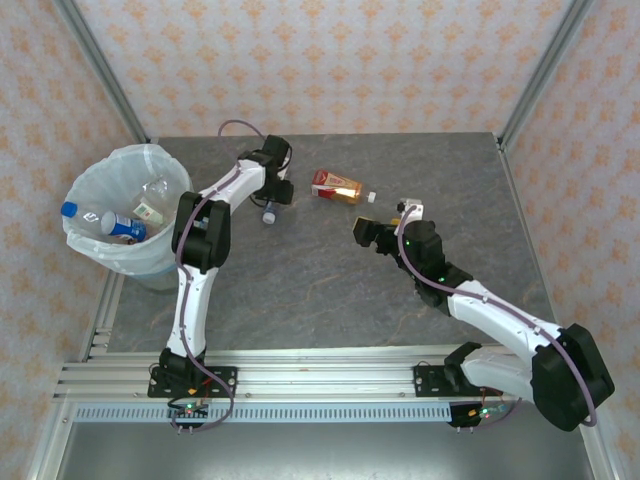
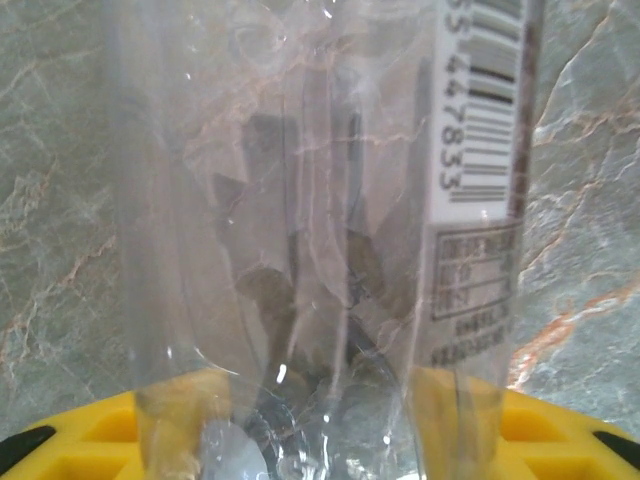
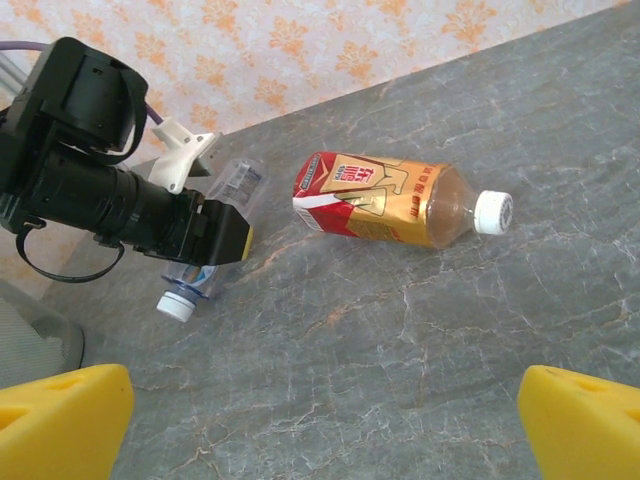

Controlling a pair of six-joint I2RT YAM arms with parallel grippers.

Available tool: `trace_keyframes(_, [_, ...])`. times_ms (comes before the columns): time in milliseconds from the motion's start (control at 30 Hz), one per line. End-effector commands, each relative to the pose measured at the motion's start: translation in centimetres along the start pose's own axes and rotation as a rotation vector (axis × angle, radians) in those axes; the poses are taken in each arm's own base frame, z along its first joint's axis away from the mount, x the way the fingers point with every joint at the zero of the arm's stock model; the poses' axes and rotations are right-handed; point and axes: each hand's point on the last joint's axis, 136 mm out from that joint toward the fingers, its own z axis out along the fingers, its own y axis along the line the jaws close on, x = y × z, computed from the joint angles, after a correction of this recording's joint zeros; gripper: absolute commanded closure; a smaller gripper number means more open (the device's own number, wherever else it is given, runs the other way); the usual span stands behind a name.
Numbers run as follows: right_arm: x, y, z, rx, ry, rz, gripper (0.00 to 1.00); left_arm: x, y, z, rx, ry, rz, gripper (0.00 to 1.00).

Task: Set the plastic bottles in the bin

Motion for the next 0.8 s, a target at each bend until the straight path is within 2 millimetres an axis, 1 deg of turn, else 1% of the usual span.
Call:
trace_keyframes(0, [-0.7, 1.2, -0.3, -0.038, -0.001, -0.067, 0.01, -1.7, 0.5, -2.7, -0.040, -0.098, -0.034, 0.52])
trace_keyframes(100, [-0.7, 1.1, -0.3, -0.033, -0.005, -0.073, 0.01, -1.7, 0.4, -3.2, -0.047, -0.124, -0.044, 0.56])
trace_keyframes(367, [-1.2, 0.8, -0.6, -0.018, -0.034, -0.071, 0.01, -1.9, 0.2, -4.9, -0.031, -0.172, -0.065, 0.59])
trace_keyframes(500, [-1.7, 0.9, -0.7, -0.016, -0.053, -0.071, 0.01, -1.6, 0.1, -5.2, -0.023, -0.187, -0.082, 0.60])
trace_keyframes(633, [-2.1, 1.2, -0.8, -0.031, -0.069, -0.084, 0.01, -0.9, 0.1, -5.7, -0.020, -0.203, -0.116, 0.62])
trace_keyframes(700, [-2.3, 1.4, -0.8, -0.039, -0.076, -0.097, 0.01, -0.7, 0.0, -6.6, -0.004, -0.218, -0.130, 0.63])
trace_keyframes(767, [-2.5, 1.5, -0.7, -0.040, -0.085, -0.101, 0.01, -0.9, -0.1, -7.9, 0.010, -0.240, -0.142, 0.64])
